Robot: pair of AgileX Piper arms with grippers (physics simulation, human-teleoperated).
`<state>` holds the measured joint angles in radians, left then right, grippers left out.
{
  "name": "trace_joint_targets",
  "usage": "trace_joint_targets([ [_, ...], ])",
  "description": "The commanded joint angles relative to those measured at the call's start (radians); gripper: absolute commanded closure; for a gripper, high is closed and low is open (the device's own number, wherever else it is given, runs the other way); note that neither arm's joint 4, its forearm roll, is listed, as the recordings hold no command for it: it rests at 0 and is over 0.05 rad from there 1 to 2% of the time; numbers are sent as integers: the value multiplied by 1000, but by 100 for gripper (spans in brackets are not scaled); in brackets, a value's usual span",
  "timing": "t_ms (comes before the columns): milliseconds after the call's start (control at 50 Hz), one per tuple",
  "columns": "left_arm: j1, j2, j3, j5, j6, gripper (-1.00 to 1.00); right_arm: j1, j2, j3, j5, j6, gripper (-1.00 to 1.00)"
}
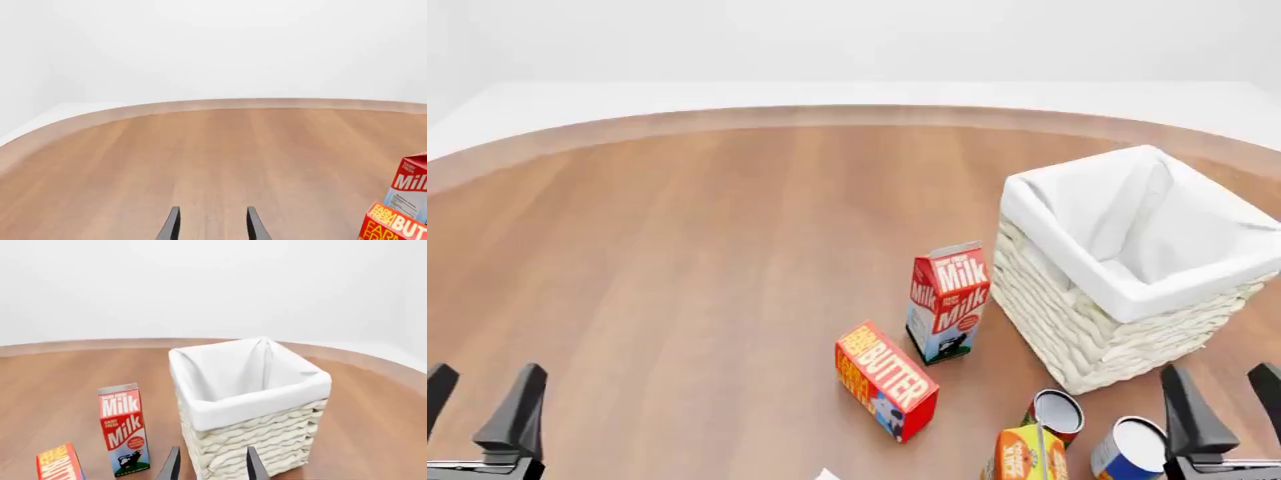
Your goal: Pick up the cream cheese box and the butter, and put them in the basket.
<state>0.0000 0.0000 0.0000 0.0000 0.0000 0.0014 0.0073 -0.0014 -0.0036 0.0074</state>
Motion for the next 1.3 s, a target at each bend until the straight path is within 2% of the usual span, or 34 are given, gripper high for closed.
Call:
trace_joint_targets([
  [20,0,0,0,0,0,-100,20,29,-6,-14,52,-100],
  [40,0,0,0,0,0,-100,30,16,-11,-5,70,-100],
  [100,0,0,0,0,0,-100,36,21,-30,-3,62,-100],
  [180,0,0,0,0,0,-100,70,10,-52,26,82,-100],
  [200,0,0,0,0,0,-100,103,33,-93,40,89,-100],
  [240,0,0,0,0,0,-100,119,47,-110,44,85,-100],
  [280,0,0,0,0,0,-100,148,101,-143,38,115,-100],
  [340,0,0,0,0,0,-100,193,192,-173,4,88,-100],
  [400,0,0,0,0,0,-100,225,243,-195,-21,109,-100],
  [480,0,0,0,0,0,-100,273,300,-294,26,61,-100],
  [580,0,0,0,0,0,-100,343,403,-375,74,81,-100],
  [620,0,0,0,0,0,-100,375,439,-398,88,105,-100],
  [640,0,0,0,0,0,-100,413,473,-396,87,135,-100],
  [700,0,0,0,0,0,-100,448,475,-425,120,88,-100],
  [800,0,0,0,0,0,-100,532,529,-506,186,100,-100],
  [860,0,0,0,0,0,-100,547,582,-549,227,97,-100],
  [900,0,0,0,0,0,-100,606,594,-589,268,125,-100],
  [940,0,0,0,0,0,-100,630,613,-624,302,129,-100],
  [1060,0,0,0,0,0,-100,677,723,-747,379,154,-100],
  [1120,0,0,0,0,0,-100,696,786,-791,397,133,-100],
  [1200,0,0,0,0,0,-100,709,843,-843,426,165,-100],
  [1220,0,0,0,0,0,-100,675,899,-853,438,187,-100],
  [1240,0,0,0,0,0,-100,662,912,-855,439,183,-100],
  [1260,0,0,0,0,0,-100,695,914,-872,449,207,-100],
  [1300,0,0,0,0,0,-100,701,925,-896,480,169,-100],
])
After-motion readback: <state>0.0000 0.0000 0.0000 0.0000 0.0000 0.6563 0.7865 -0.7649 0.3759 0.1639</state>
